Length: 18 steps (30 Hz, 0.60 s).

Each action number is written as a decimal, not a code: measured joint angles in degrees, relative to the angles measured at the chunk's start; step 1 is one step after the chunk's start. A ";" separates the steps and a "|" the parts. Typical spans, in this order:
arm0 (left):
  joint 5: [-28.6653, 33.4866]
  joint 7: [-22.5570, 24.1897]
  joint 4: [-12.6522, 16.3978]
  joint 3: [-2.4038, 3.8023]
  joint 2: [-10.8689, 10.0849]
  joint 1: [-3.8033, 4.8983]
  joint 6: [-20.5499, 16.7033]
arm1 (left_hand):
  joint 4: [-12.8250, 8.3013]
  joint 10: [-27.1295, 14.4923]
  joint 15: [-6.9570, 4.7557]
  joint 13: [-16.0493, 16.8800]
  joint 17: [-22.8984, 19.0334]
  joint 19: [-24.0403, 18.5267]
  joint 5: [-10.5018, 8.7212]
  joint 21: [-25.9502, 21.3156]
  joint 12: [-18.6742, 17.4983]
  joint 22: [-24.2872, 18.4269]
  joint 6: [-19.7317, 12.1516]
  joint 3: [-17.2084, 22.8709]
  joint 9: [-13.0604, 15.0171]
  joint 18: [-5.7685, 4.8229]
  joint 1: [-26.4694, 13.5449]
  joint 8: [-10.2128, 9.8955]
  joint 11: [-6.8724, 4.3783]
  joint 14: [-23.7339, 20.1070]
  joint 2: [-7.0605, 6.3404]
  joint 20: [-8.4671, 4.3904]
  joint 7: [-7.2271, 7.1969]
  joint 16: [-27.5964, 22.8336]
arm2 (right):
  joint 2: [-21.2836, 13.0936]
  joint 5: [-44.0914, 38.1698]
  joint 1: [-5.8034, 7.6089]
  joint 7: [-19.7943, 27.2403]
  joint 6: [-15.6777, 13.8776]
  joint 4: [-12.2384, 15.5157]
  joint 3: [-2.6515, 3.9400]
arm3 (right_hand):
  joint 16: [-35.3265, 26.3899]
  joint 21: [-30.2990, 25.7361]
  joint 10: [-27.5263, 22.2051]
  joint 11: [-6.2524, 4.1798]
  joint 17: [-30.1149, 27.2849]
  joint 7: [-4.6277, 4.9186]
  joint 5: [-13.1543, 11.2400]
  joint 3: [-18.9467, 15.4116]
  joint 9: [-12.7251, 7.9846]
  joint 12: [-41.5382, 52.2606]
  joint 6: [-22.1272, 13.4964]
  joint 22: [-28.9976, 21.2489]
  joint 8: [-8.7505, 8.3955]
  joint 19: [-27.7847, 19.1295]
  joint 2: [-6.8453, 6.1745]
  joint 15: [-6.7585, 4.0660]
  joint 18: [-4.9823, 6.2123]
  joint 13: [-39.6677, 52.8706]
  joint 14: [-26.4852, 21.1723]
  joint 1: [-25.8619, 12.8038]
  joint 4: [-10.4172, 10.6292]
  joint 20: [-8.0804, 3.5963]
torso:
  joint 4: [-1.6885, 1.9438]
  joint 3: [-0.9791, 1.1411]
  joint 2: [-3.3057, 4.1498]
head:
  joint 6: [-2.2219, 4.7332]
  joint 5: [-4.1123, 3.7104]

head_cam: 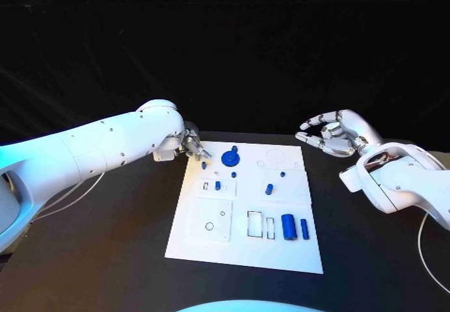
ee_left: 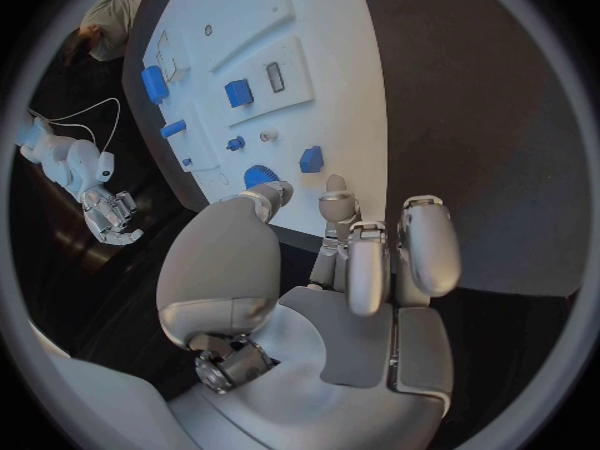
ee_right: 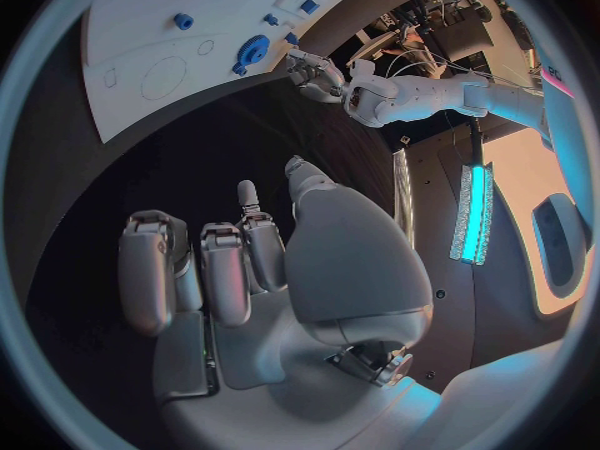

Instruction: Assemble the parts on the task board

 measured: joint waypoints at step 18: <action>0.61 -0.01 -0.14 -0.20 0.28 -0.28 2.09 | -0.16 0.00 0.00 0.33 0.00 0.22 -0.22 0.00 0.24 0.40 0.79 -0.15 -0.43 0.01 1.44 0.00 0.00 0.00 1.44 0.21 0.03 0.00 | 0.13 0.04 -0.01 0.01 0.00 -0.05 0.00 | 0.00 0.00 0.00 0.00 -0.01 0.00 0.00 0.00 -0.01 0.00 0.00 0.04 0.00 -0.21 0.00 0.00 0.00 -0.01 0.00 0.00 0.00 -0.21 | 0.02 0.03 -0.05 | -0.18 0.12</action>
